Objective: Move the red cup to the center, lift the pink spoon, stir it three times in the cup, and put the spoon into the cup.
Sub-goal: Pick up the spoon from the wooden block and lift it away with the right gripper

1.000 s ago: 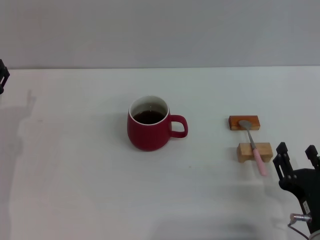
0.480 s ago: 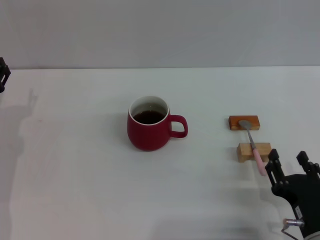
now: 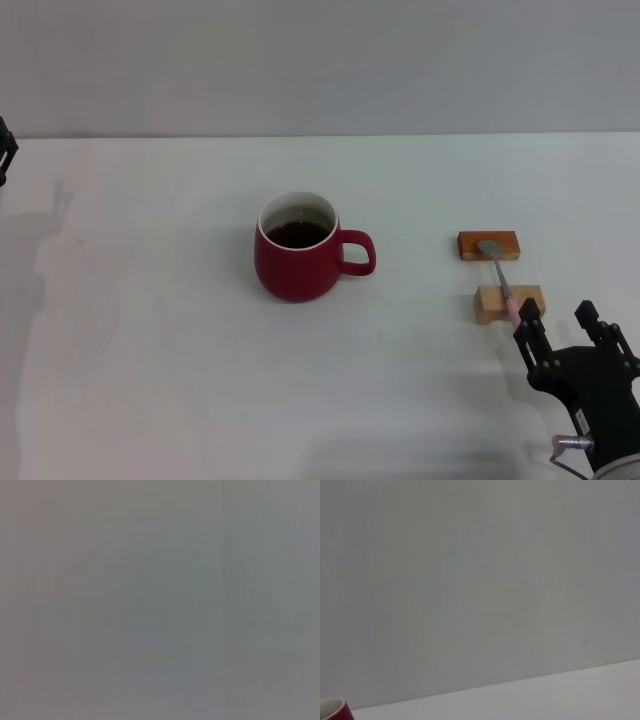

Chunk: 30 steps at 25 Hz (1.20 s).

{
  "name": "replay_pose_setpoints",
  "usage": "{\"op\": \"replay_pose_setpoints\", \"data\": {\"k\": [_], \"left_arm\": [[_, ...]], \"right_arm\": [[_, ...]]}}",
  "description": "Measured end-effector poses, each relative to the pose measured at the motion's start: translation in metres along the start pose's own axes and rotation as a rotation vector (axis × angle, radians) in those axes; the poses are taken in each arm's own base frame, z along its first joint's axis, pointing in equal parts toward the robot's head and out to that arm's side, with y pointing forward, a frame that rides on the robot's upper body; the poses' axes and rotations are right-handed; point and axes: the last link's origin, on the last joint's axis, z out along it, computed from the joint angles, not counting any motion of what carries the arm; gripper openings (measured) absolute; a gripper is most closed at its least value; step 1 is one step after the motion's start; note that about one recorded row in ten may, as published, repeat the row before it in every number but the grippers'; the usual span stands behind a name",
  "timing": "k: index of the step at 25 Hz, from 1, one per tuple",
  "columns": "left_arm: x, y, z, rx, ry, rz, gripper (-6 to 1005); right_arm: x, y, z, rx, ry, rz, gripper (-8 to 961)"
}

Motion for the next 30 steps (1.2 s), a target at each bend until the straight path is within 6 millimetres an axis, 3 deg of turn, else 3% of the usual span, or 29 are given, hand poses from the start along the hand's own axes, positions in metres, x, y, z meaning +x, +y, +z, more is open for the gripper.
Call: {"op": "replay_pose_setpoints", "data": {"k": [30], "left_arm": [[0.002, -0.001, 0.0, 0.002, 0.014, -0.002, 829]], "right_arm": [[0.014, 0.001, 0.014, -0.049, 0.102, 0.017, 639]]}}
